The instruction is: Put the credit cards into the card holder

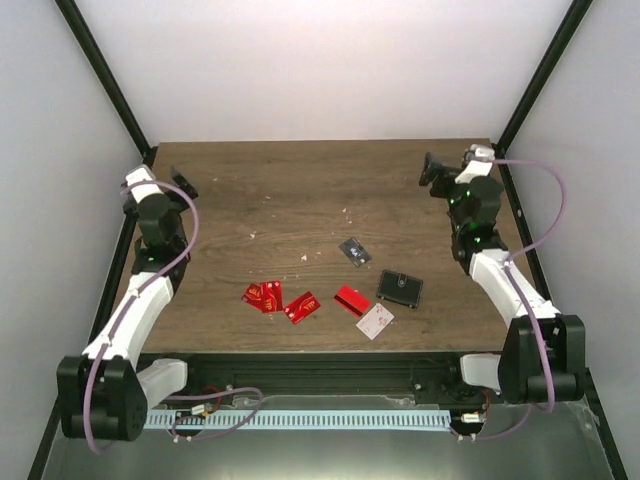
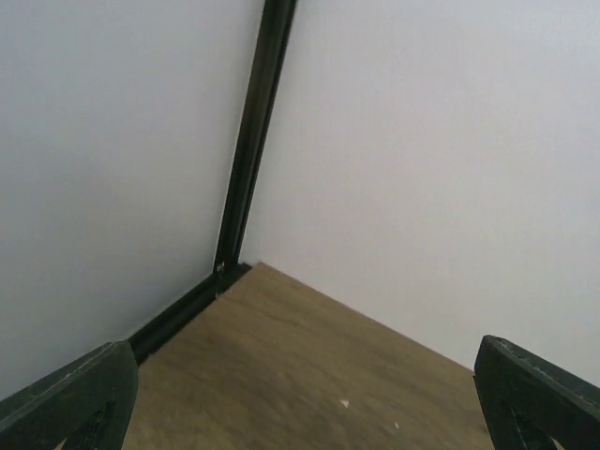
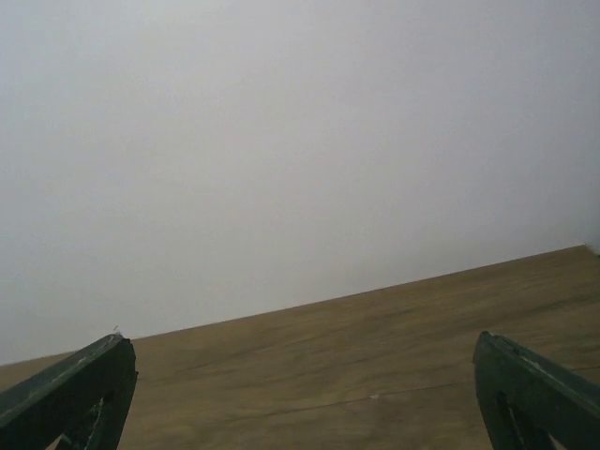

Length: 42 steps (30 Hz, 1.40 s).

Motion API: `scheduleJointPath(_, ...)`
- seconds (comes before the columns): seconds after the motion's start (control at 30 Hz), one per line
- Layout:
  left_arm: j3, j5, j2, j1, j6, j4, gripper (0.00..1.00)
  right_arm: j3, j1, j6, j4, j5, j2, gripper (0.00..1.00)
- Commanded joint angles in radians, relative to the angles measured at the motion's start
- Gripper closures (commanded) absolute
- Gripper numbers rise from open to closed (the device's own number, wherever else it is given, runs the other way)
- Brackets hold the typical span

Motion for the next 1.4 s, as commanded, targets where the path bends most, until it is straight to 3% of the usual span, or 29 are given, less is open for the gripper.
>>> scheduleJointPath(0.0,-0.002,0.068,-0.079,0.007,-0.214,-0.362,0.0,0.123,0.004,0.155,-0.378,-0.183,0.012,0.0)
scheduleJointPath(0.13,0.029,0.313,-0.079,0.005,-0.247,-0.526,0.0,0.215,0.053,0.175,-0.611,-0.286,0.07,0.0)
scheduleJointPath(0.27,0.032,0.43,-0.028,-0.018,-0.257,-0.682,0.0,0.231,0.183,0.176,-0.793,-0.184,0.082,0.0)
scheduleJointPath(0.4,0.028,0.406,0.003,-0.168,-0.28,-0.755,0.0,0.178,0.303,0.232,-0.924,0.005,0.072,0.0)
scheduleJointPath(0.57,0.002,0.442,0.034,-0.39,-0.327,-0.737,0.04,0.114,0.337,0.382,-1.093,0.163,0.056,0.0)
scheduleJointPath(0.77,0.011,0.545,0.148,-0.613,-0.352,-0.622,0.1,-0.026,0.346,0.489,-1.093,0.084,-0.049,0.0)
scheduleJointPath(0.9,0.055,0.631,0.271,-0.712,-0.35,-0.543,0.16,-0.066,0.347,0.525,-1.109,0.125,-0.083,0.0)
scheduleJointPath(1.13,0.161,0.794,0.447,-0.818,-0.335,-0.441,0.26,-0.088,0.347,0.56,-1.101,0.111,-0.055,0.01)
scheduleJointPath(1.37,0.264,0.901,0.618,-0.886,-0.319,-0.372,0.39,-0.141,0.348,0.58,-1.067,0.055,-0.045,0.09)
